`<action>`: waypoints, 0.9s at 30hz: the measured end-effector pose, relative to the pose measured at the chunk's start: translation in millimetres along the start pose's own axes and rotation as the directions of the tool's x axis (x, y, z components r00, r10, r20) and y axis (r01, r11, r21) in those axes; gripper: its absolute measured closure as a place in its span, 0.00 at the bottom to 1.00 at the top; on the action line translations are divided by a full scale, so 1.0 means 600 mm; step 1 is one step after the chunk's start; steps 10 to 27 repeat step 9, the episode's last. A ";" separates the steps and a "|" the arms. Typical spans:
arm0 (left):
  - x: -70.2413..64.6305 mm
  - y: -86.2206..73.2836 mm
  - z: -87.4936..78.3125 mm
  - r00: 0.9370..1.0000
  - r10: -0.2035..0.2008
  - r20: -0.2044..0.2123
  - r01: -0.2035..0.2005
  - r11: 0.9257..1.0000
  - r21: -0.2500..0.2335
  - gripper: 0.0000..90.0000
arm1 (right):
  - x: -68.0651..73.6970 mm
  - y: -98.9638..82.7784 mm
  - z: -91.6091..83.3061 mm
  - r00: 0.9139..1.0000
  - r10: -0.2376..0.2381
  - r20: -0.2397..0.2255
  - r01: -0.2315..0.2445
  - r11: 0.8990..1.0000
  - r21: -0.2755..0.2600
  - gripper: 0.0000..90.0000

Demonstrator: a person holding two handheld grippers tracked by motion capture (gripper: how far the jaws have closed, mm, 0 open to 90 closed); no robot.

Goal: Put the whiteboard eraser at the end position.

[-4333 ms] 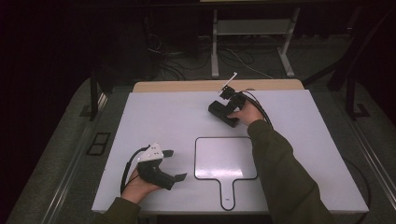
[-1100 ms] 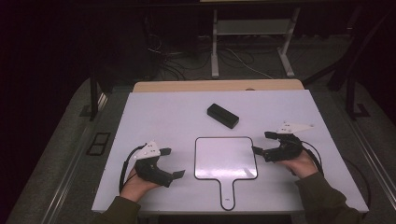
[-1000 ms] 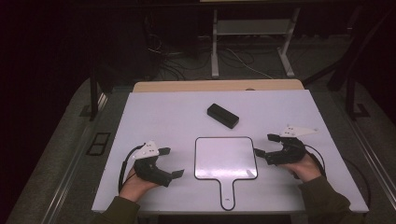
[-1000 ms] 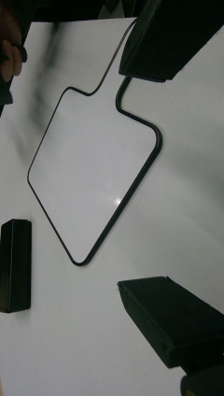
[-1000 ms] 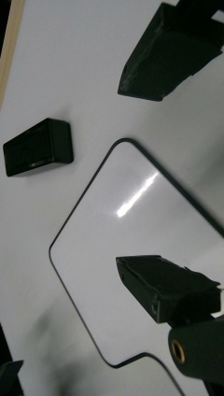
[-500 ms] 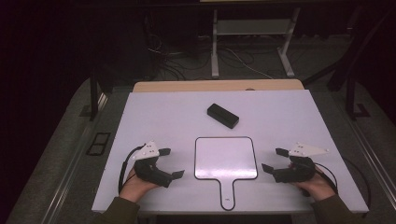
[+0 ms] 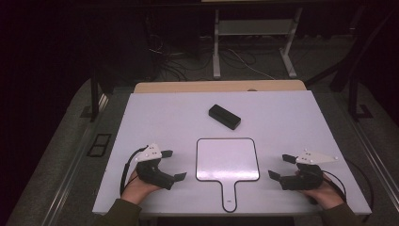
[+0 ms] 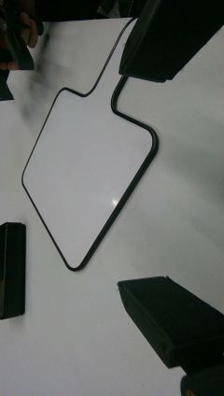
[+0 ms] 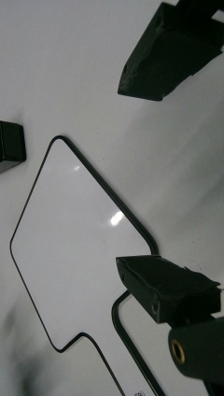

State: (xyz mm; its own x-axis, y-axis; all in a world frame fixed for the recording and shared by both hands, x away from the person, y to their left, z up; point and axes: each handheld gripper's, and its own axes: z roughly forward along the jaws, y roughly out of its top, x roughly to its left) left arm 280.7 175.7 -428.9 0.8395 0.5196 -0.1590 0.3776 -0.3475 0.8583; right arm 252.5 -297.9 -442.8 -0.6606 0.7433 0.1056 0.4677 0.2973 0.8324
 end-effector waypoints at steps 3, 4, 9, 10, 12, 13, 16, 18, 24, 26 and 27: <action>0.000 0.000 0.000 1.000 0.001 0.001 -0.001 1.000 0.000 0.00 | 0.001 0.000 0.001 1.000 -0.003 -0.001 0.003 1.000 0.000 0.14; 0.000 0.000 0.000 1.000 0.000 0.001 0.000 1.000 0.000 0.00 | 0.001 0.000 0.001 1.000 -0.003 -0.002 0.003 1.000 0.000 0.14; 0.000 0.000 0.000 1.000 0.000 0.001 0.000 1.000 0.000 0.00 | 0.000 0.000 0.001 1.000 -0.003 -0.003 0.003 1.000 0.002 0.14; 0.000 0.000 0.000 1.000 0.000 0.001 0.000 1.000 0.000 0.00 | 0.000 0.000 0.001 1.000 -0.003 -0.003 0.003 1.000 0.002 0.14; 0.000 0.000 0.000 1.000 0.000 0.001 0.000 1.000 0.000 0.00 | 0.000 0.000 0.001 1.000 -0.003 -0.003 0.003 1.000 0.002 0.14; 0.000 0.000 0.000 1.000 0.000 0.001 0.000 1.000 0.000 0.00 | 0.000 0.000 0.001 1.000 -0.003 -0.003 0.003 1.000 0.002 0.14; 0.000 0.000 0.000 1.000 0.000 0.001 0.000 1.000 0.000 0.00 | 0.000 0.000 0.001 1.000 -0.003 -0.003 0.003 1.000 0.002 0.14; 0.000 0.000 0.000 1.000 0.000 0.001 0.000 1.000 0.000 0.00 | 0.000 0.000 0.001 1.000 -0.003 -0.003 0.003 1.000 0.002 0.14; 0.000 0.000 0.000 1.000 0.000 0.001 0.000 1.000 0.000 0.00 | 0.000 0.000 0.001 1.000 -0.003 -0.003 0.003 1.000 0.002 0.14; 0.000 0.000 0.000 1.000 0.000 0.001 0.000 1.000 0.000 0.00 | 0.000 0.000 0.001 1.000 -0.003 -0.003 0.003 1.000 0.002 0.14; 0.000 0.000 0.000 1.000 0.000 0.001 0.000 1.000 0.000 0.00 | 0.000 0.000 0.001 1.000 -0.003 -0.003 0.003 1.000 0.002 0.14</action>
